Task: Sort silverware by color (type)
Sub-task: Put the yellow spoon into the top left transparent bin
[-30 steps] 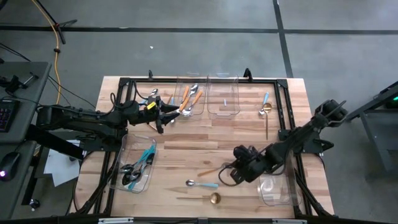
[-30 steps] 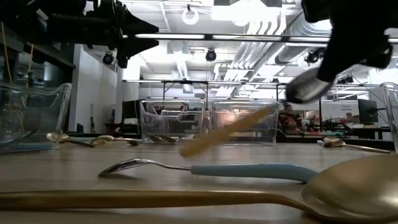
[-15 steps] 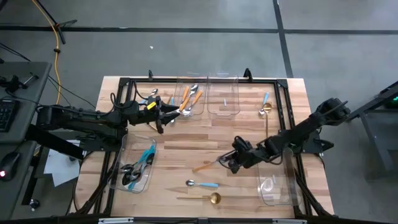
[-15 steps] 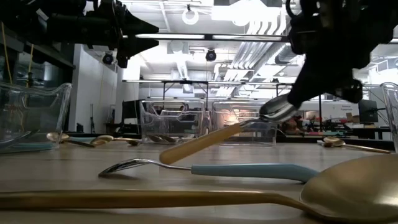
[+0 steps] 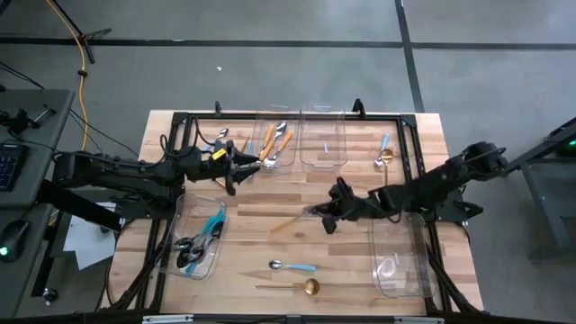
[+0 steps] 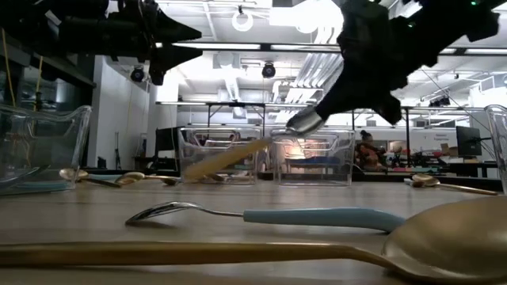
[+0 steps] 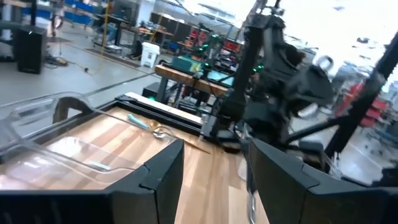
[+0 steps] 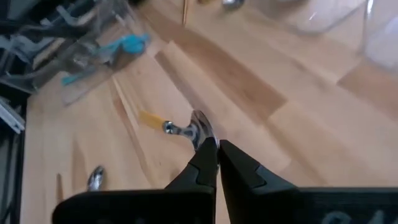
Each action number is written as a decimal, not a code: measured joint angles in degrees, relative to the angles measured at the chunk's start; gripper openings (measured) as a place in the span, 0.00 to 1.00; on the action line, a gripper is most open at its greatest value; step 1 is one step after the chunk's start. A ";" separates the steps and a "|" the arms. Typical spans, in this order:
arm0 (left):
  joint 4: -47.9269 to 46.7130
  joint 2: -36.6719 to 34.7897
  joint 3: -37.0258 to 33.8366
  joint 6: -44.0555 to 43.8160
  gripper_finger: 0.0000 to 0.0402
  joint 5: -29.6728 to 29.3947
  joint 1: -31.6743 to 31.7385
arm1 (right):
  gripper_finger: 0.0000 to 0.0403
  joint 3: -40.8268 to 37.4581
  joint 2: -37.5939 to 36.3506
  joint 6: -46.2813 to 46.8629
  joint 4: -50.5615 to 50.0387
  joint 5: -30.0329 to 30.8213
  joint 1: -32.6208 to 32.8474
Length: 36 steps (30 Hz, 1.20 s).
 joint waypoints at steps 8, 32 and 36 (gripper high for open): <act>1.01 0.02 0.00 3.83 0.42 0.03 -1.48 | 0.00 -2.90 -9.20 -6.72 0.98 1.63 -2.94; 10.69 10.76 0.00 19.12 0.42 -0.36 -5.44 | 0.00 -19.96 -18.21 -24.27 42.52 4.18 -14.28; 10.54 10.75 0.00 19.97 0.42 -1.94 -5.43 | 0.00 -19.96 -18.21 -26.68 44.16 2.52 -14.78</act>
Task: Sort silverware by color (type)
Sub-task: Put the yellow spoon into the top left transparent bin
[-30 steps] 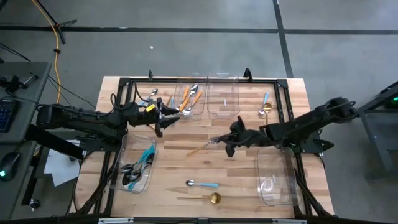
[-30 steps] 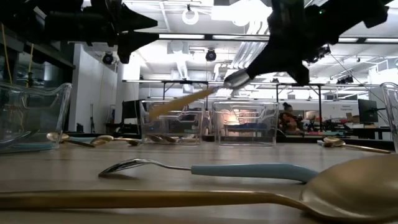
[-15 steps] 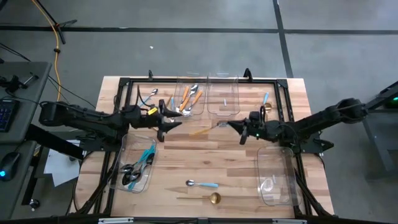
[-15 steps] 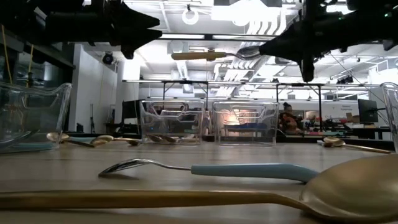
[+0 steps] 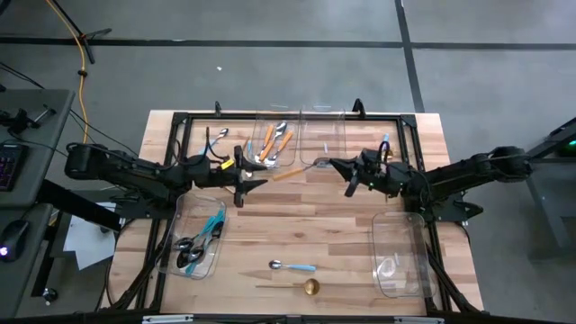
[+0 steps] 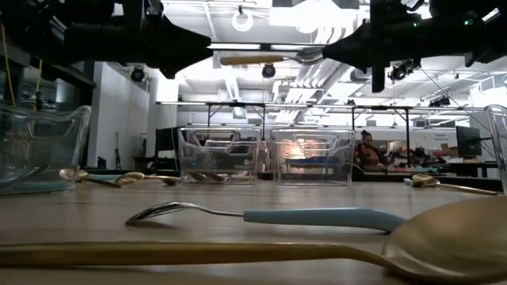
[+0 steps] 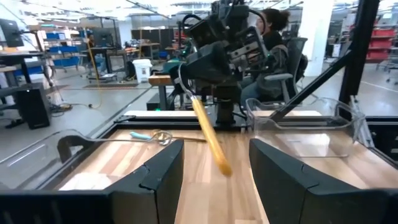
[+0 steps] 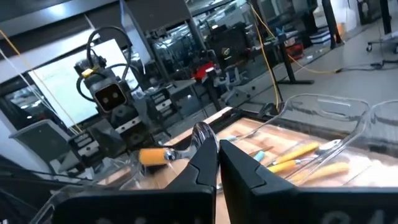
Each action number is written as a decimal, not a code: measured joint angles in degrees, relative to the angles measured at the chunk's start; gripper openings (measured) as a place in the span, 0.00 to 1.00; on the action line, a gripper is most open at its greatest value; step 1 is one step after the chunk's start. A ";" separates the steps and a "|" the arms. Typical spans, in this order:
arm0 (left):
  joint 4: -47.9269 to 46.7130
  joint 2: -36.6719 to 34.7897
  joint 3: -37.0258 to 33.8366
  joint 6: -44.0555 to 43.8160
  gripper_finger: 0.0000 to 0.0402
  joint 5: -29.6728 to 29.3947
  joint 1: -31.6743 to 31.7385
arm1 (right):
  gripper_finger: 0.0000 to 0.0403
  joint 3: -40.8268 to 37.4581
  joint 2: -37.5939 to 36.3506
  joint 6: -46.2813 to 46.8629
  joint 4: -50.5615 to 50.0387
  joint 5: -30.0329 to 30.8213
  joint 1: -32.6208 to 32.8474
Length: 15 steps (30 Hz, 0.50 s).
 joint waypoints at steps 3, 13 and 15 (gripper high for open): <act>0.06 0.00 0.00 -0.42 0.42 -0.05 0.03 | 0.00 0.00 0.02 -1.09 1.04 -0.03 0.02; -0.43 0.00 0.00 -5.03 0.42 -0.19 0.00 | 0.00 0.02 0.02 -5.80 4.60 -2.06 0.00; -0.69 0.00 0.00 -6.91 0.42 -0.18 0.00 | 0.00 0.02 0.02 -6.03 4.46 -2.08 0.00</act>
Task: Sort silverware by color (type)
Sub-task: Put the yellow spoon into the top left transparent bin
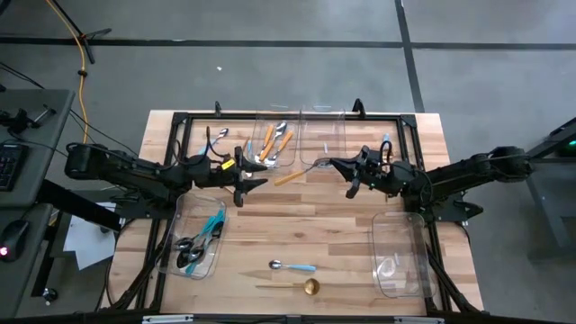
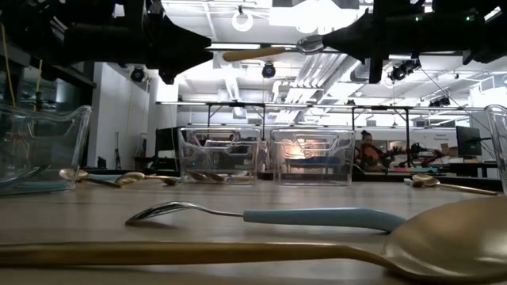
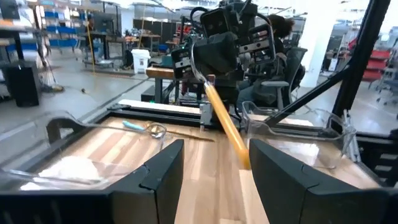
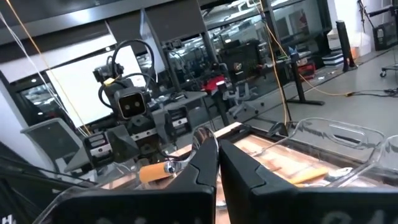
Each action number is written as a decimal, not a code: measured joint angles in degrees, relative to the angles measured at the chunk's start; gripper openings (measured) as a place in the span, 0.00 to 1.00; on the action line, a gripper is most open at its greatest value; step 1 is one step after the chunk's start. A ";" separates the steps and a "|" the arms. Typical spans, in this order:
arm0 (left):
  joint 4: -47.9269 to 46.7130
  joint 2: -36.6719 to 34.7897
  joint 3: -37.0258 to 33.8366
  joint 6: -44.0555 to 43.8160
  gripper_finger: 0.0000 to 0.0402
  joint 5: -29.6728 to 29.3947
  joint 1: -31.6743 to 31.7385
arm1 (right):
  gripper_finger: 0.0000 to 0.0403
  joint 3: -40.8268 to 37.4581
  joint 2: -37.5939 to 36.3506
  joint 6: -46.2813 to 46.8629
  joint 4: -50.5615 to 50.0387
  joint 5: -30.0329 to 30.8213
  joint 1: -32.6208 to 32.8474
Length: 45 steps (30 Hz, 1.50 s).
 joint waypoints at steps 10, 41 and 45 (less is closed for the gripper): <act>0.10 4.45 0.93 -11.13 0.42 0.03 -0.02 | 0.00 0.00 1.01 0.61 -0.90 -2.61 0.00; -14.66 25.07 21.25 -21.81 0.42 15.66 -0.11 | 0.00 0.04 2.82 1.05 -3.03 -5.01 0.00; -14.76 25.73 22.54 -21.78 0.42 18.26 -0.11 | 0.00 0.04 2.82 0.91 -3.23 -4.99 0.00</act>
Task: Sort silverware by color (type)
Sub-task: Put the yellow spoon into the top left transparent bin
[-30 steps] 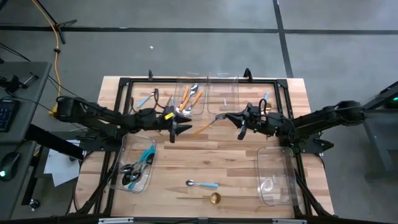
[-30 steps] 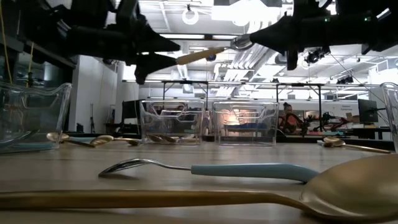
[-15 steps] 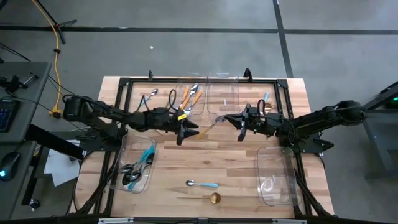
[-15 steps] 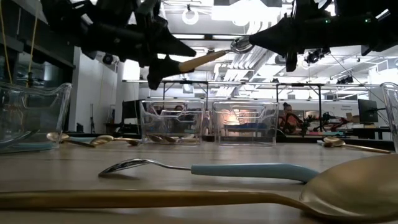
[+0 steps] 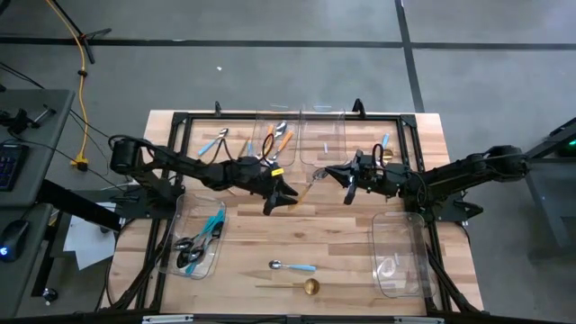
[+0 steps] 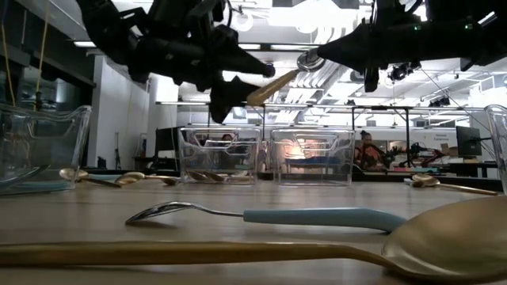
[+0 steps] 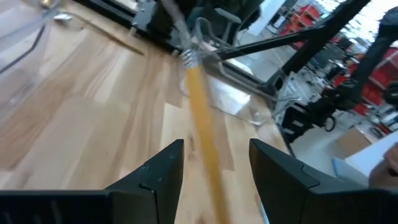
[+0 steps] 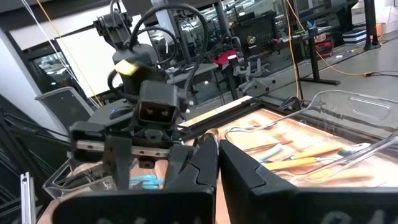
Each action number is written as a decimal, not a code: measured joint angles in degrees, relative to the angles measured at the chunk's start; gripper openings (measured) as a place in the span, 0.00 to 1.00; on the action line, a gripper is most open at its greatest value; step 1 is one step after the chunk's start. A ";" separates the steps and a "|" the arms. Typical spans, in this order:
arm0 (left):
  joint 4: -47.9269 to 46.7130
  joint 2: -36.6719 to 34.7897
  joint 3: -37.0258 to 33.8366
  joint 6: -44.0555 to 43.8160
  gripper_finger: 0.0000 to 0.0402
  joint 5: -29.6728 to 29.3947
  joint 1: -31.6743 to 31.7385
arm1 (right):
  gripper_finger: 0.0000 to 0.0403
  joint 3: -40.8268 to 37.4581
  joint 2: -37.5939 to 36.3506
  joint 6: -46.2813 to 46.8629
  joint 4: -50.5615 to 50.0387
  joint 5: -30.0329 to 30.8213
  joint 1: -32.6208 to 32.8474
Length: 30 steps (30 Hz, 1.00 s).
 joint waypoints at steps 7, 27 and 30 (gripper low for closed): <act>0.33 -0.08 0.19 -0.04 0.42 0.05 -0.21 | 0.00 0.00 0.00 0.16 -0.06 0.01 0.00; -0.11 5.51 3.73 -1.58 0.41 -1.06 0.94 | 0.00 0.00 -0.02 0.59 0.30 0.57 -0.02; -0.61 5.51 3.73 -1.54 0.35 -1.03 0.96 | 0.00 0.00 -0.02 0.49 0.29 0.55 -0.02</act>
